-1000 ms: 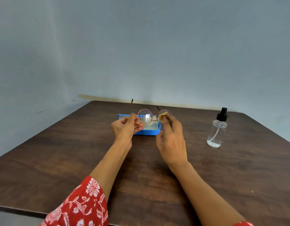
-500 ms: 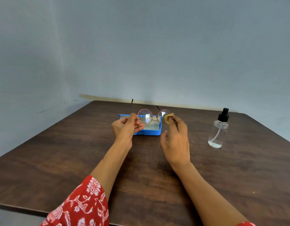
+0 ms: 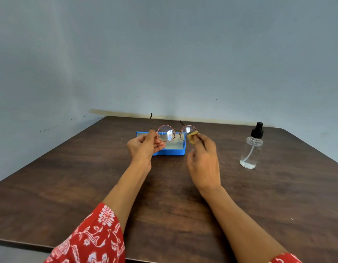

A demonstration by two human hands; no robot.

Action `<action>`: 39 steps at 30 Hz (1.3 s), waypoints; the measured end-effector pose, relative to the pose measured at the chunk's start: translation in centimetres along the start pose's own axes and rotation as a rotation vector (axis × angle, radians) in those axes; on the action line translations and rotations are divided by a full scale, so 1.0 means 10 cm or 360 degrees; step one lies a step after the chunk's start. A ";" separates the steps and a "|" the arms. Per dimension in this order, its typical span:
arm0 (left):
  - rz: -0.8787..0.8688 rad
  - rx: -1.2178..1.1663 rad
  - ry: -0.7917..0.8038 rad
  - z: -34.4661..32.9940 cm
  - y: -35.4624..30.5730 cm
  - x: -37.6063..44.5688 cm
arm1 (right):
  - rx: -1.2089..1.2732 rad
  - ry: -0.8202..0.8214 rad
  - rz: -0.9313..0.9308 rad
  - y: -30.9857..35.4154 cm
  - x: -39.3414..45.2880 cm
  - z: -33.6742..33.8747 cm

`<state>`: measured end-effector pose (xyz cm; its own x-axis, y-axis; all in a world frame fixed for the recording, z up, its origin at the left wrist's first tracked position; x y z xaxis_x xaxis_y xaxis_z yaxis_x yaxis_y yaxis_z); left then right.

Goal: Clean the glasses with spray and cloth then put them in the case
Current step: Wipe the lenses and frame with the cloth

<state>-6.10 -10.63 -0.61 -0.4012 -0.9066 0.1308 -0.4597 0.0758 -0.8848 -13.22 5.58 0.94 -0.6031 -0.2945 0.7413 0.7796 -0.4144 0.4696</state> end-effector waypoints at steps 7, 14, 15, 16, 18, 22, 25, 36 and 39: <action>-0.0009 0.0002 -0.0014 0.01 0.01 0.00 | -0.0053 0.0149 0.0318 0.25 -0.09 -0.08; 0.0005 0.0014 0.0027 -0.02 0.03 -0.01 | 0.0029 -0.0071 -0.0070 -0.06 0.04 0.05; 0.0000 0.0021 0.0037 -0.04 0.03 -0.02 | 0.0009 -0.0060 -0.0034 -0.03 0.04 0.05; -0.0001 0.0027 0.0044 -0.04 0.03 -0.02 | -0.0020 -0.0035 0.0047 0.03 0.03 0.04; 0.0001 0.0029 0.0050 -0.05 0.04 -0.03 | -0.0102 0.0051 0.0269 0.19 -0.03 -0.02; -0.0002 0.0015 0.0021 -0.02 0.04 -0.01 | -0.0176 0.0167 0.0440 0.32 -0.10 -0.12; 0.0002 -0.0001 0.0026 -0.02 0.03 0.00 | -0.0108 0.0054 0.0239 0.17 -0.02 -0.04; 0.0036 0.0026 0.0034 -0.01 0.05 0.00 | -0.0151 0.0061 0.0410 0.25 -0.05 -0.07; 0.0039 0.0044 0.0048 -0.01 0.05 0.00 | -0.0058 -0.0028 0.0295 0.15 0.00 -0.04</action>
<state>-6.38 -10.53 -1.02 -0.4362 -0.8916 0.1220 -0.4277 0.0861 -0.8998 -12.14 4.64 1.48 -0.4466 -0.3538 0.8218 0.8702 -0.3856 0.3069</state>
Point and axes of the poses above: each hand's wrist, its own x-axis towards the middle knuckle, its own z-axis out of the back of the hand, y = z × x, the point moved 6 cm from there along x, towards the middle knuckle, and after that the axes turned 6 degrees about -z, right-handed, at the moved point
